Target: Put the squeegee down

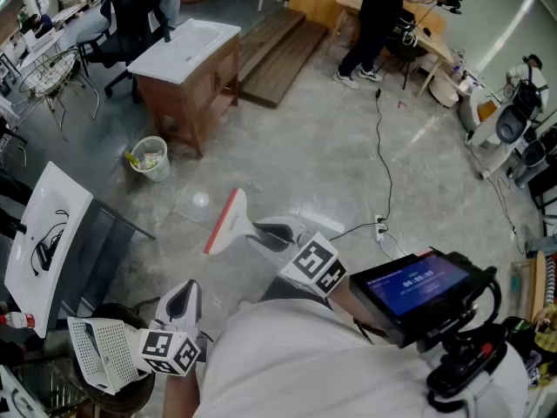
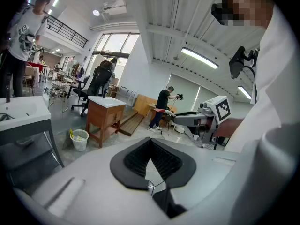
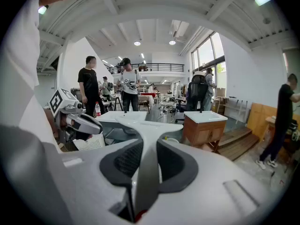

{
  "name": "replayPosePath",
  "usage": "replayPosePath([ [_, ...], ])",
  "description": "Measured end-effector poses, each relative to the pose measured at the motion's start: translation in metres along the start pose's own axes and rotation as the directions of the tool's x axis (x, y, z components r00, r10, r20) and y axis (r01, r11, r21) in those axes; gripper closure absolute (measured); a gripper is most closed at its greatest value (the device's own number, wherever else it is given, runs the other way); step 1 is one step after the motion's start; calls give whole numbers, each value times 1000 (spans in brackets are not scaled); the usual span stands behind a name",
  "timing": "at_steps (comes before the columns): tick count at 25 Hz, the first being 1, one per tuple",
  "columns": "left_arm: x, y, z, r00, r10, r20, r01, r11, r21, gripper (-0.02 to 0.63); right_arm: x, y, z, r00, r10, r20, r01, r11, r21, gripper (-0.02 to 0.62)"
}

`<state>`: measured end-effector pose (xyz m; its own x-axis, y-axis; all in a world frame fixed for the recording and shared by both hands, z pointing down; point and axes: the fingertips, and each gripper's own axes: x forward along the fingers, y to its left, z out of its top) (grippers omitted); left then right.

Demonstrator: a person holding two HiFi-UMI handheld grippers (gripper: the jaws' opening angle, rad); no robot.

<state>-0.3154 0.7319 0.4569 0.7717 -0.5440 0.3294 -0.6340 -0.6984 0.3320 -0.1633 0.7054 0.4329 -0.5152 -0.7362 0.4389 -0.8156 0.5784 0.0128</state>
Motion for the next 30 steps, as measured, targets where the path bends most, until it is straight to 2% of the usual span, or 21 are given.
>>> replayPosePath([
  [6,8,7,3,1000,11,0,-11,1000,3,598,4,-6,-1,1000,3,-1,-3,1000,-29,499],
  [13,78,10,18,998,0,-61,0,1000,5,600,20,-70,-11,1000,1,-16,-1,999,-35,499],
  [17,134,22,42,997,6,-80,-6,1000,-2,599,48,-127,-7,1000,18,-7,-18,1000,-8,499],
  [21,200,29,73,994,-5,-109,9,999,35,599,69,-196,-1,1000,14,19,-14,999,33,499],
  [26,282,37,131,996,26,-84,-21,998,63,598,86,-286,14,999,24,39,-26,999,42,499],
  [30,338,32,160,996,34,-80,-26,995,99,599,87,-348,14,999,18,46,-20,999,40,499],
])
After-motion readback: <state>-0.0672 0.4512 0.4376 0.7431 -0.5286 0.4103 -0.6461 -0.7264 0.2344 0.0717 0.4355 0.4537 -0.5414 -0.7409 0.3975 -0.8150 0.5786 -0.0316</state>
